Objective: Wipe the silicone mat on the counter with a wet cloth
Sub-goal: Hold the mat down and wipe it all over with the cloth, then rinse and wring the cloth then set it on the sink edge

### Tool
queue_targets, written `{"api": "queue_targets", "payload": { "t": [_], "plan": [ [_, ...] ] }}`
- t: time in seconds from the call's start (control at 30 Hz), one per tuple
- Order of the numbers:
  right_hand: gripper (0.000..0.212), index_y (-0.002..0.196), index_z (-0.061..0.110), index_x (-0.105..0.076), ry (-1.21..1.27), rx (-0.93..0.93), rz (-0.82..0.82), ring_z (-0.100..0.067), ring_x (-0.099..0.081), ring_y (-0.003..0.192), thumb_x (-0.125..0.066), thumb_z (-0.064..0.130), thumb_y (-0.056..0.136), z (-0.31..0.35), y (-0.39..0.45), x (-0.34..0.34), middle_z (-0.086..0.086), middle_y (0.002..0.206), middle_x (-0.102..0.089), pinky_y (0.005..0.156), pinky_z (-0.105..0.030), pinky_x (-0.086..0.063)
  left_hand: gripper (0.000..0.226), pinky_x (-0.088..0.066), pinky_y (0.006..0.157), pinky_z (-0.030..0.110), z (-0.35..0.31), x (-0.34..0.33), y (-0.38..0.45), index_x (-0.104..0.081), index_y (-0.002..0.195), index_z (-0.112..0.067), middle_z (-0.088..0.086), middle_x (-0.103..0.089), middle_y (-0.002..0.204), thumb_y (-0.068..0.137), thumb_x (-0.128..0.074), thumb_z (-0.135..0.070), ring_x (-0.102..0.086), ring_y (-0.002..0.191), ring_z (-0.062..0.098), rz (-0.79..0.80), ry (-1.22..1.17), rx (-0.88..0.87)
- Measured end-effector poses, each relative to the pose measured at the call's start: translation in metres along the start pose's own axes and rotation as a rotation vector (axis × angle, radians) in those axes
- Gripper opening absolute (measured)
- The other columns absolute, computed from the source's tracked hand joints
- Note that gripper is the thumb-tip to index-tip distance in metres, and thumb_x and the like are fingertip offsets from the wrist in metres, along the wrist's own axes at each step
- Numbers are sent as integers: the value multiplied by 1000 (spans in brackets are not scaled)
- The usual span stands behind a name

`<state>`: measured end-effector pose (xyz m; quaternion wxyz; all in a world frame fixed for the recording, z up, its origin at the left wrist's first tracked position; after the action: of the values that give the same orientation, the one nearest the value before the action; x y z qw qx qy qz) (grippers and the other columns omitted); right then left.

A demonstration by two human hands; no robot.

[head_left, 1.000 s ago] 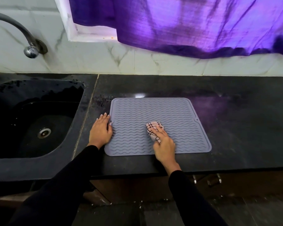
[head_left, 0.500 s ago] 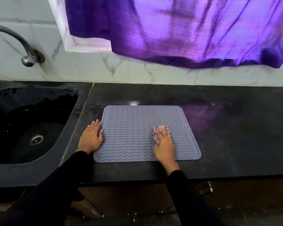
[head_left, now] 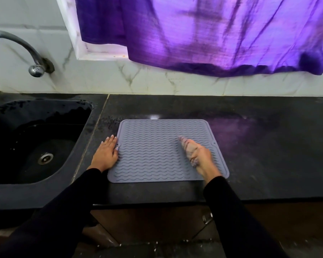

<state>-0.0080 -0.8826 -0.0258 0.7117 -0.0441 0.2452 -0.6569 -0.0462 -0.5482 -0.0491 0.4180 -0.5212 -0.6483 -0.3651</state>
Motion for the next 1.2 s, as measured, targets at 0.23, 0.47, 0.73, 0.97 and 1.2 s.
{"api": "queue_targets", "payload": {
  "t": [0.23,0.47,0.73,0.97,1.2],
  "plan": [
    [34,124,21,-61,-434,264,-614,-29,-54,120,-49,16,92,40,-31,55,-5,124,-63,105,-40,-40,70,-9,117,40,-2,-2,-3,-26,143,-3,14,-23,153,82,-17,-37,-17,143,27,-34,29,-6],
    [70,149,17,-21,-1427,424,-340,-26,-3,147,-53,14,87,-15,-34,12,-7,159,-8,118,-36,-7,67,-12,117,40,1,-2,-2,-30,142,-3,14,-27,151,85,-20,-36,-21,142,27,-82,31,-6],
    [38,122,31,-62,-1048,230,-168,-24,-47,129,-55,27,84,24,-7,43,2,138,-52,109,-40,-38,66,-13,116,42,-2,-1,-1,-33,140,-2,15,-28,151,85,-23,-35,-23,141,28,-65,-3,38],
    [23,52,15,-48,-1070,232,76,-17,-45,56,-50,12,75,110,-2,-50,-3,57,-49,51,-23,-34,87,-21,115,42,-77,44,-3,-42,137,-14,3,-41,144,68,-67,-60,-35,135,21,24,-373,74],
    [12,74,22,-61,-1030,319,558,-14,-60,72,-71,15,72,78,-12,-239,2,74,-65,67,-28,-50,35,-53,88,30,-73,93,-34,-64,107,-6,3,-71,100,74,-75,-6,-67,94,12,240,-946,39]
  ]
}}
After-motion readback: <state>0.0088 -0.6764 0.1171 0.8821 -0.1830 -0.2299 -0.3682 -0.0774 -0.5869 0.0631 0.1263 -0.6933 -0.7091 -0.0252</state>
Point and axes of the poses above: each hand's wrist, its own y-axis towards the middle knuckle, its own x-axis out of the back of the hand, z = x × y, the point moved 7 cm from there along y, towards the middle knuckle
